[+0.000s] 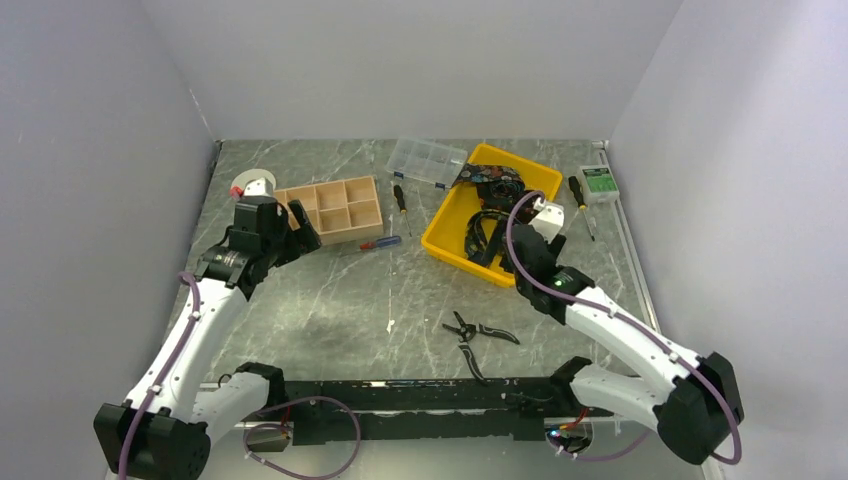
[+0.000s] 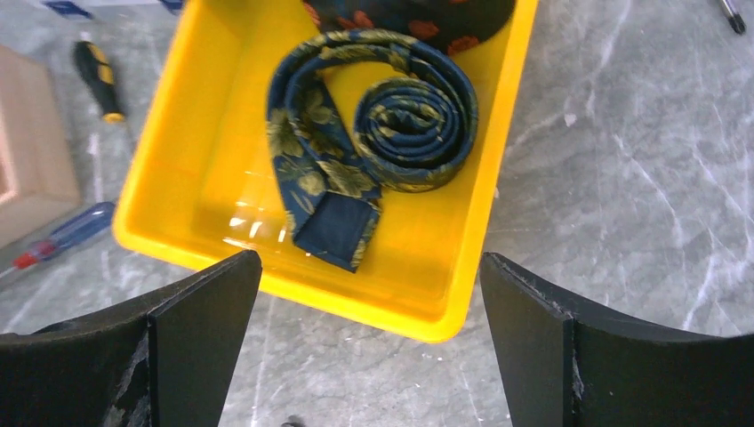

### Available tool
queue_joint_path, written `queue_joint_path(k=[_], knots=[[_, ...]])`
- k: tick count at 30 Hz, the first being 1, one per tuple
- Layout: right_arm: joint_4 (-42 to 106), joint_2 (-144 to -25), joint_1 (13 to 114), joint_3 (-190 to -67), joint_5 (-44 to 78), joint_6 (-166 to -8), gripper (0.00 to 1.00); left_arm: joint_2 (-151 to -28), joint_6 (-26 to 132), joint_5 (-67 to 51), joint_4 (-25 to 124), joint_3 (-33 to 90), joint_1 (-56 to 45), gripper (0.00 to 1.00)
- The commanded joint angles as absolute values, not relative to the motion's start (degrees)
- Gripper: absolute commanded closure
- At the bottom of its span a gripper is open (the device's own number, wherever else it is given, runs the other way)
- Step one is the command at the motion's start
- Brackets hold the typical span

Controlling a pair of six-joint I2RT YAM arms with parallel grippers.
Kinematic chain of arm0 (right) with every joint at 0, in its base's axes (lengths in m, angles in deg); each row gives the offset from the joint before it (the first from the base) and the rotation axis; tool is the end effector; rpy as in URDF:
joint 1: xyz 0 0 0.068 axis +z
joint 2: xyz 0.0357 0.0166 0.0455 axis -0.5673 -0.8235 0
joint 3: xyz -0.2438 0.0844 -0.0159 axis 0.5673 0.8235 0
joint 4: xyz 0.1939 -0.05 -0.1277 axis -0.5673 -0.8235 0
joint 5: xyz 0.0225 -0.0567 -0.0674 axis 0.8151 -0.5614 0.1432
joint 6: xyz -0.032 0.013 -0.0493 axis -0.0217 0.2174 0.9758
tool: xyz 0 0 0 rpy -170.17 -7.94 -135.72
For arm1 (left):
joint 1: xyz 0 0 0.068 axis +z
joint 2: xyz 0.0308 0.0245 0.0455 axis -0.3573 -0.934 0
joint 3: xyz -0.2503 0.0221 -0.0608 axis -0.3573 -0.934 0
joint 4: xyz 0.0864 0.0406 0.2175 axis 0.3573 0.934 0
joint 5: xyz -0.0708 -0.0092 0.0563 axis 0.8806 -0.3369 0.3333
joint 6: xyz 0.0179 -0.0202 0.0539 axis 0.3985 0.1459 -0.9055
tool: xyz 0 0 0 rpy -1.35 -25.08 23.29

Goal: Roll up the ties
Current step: Pick up the tie from the bin.

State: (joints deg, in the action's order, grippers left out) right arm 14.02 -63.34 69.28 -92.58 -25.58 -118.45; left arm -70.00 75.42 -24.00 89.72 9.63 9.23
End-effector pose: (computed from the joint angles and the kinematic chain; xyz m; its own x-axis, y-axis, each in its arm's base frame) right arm 0.1849 0.0968 0.2403 -0.4606 0.2961 -0.8368 0.2420 0.9489 0.2026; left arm 0.1890 -0.0330 0.2928 -0.5829 -0.4492 -0.6770 -0.2767 0.8932 -0.3544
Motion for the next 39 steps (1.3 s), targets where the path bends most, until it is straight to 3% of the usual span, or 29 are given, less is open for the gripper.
queue_joint_path(k=[1, 6, 11, 16, 23, 39], knots=[[21.18, -56.95, 69.61, -91.22, -20.93, -110.91, 0.0, -69.79, 75.58, -22.96, 88.74, 10.34, 9.33, 0.06], [24.83, -52.18, 67.24, -92.6, -23.97, -110.32, 0.0, -69.09, 75.92, -22.74, 87.6, 10.75, 9.33, 0.06], [31.31, -58.94, 65.85, -97.25, -28.0, -110.33, 0.08, -70.16, 75.53, -18.68, 83.26, 11.49, 9.33, 0.06], [24.03, -70.91, 53.12, -107.62, -9.44, -115.21, 0.16, -69.89, 77.17, -21.01, 84.68, 9.66, 9.23, 0.06], [23.12, -82.84, 51.35, -112.1, -6.59, -109.86, 0.26, -64.85, 77.5, -19.56, 82.7, 7.15, 9.01, 0.06], [20.57, -97.33, 55.66, -113.19, -11.15, -102.78, 0.18, -67.05, 78.22, -13.98, 81.71, 6.63, 8.94, 0.06]])
